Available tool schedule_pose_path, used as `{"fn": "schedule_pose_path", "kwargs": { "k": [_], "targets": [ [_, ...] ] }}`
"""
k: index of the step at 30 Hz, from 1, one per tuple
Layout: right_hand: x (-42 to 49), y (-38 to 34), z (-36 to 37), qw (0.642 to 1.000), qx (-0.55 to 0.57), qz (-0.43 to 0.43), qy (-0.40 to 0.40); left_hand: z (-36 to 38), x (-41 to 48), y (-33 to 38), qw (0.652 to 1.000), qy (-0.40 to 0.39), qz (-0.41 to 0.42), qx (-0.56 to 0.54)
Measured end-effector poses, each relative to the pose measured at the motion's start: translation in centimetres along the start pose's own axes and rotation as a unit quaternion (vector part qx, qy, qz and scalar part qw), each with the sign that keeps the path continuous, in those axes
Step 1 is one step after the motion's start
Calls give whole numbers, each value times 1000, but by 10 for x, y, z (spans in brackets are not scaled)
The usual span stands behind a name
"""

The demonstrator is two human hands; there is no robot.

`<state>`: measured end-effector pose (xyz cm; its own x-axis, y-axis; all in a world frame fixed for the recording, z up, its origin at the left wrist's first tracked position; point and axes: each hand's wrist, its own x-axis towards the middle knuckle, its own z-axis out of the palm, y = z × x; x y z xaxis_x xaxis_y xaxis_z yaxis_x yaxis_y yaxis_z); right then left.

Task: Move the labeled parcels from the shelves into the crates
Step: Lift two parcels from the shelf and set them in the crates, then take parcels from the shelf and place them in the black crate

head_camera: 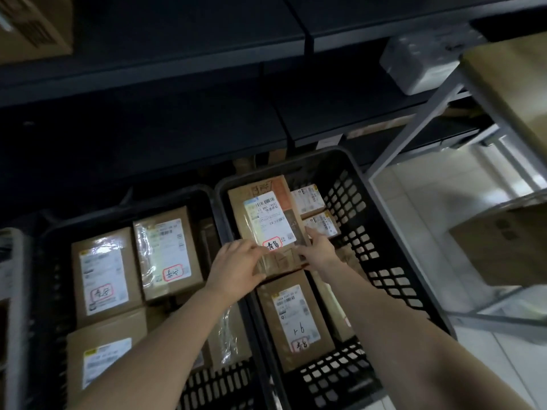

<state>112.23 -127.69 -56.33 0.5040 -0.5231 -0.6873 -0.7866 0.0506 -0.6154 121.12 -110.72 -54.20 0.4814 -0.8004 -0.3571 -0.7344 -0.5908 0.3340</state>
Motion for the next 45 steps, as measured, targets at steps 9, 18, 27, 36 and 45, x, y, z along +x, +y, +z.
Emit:
{"fn": "schedule_pose_path", "kwargs": {
  "k": [9,18,27,36,45],
  "targets": [
    [12,6,-10,987,-147,-59,-27,28,14,11,992,28,31,117],
    [-27,-23,-27,809,-530,-247,56,-13,-16,29,988,5,-35,151],
    [-140,-35,-55,687,-544,-480,46,-50,-144,99,969,132,-199,56],
    [-335,-73,6,512,-417,-751,-9,-99,-370,154,869,350,-317,146],
    [-630,-32,145,320,-152,-929,-104,-84,-712,236,674,440,-527,273]
  ]
}}
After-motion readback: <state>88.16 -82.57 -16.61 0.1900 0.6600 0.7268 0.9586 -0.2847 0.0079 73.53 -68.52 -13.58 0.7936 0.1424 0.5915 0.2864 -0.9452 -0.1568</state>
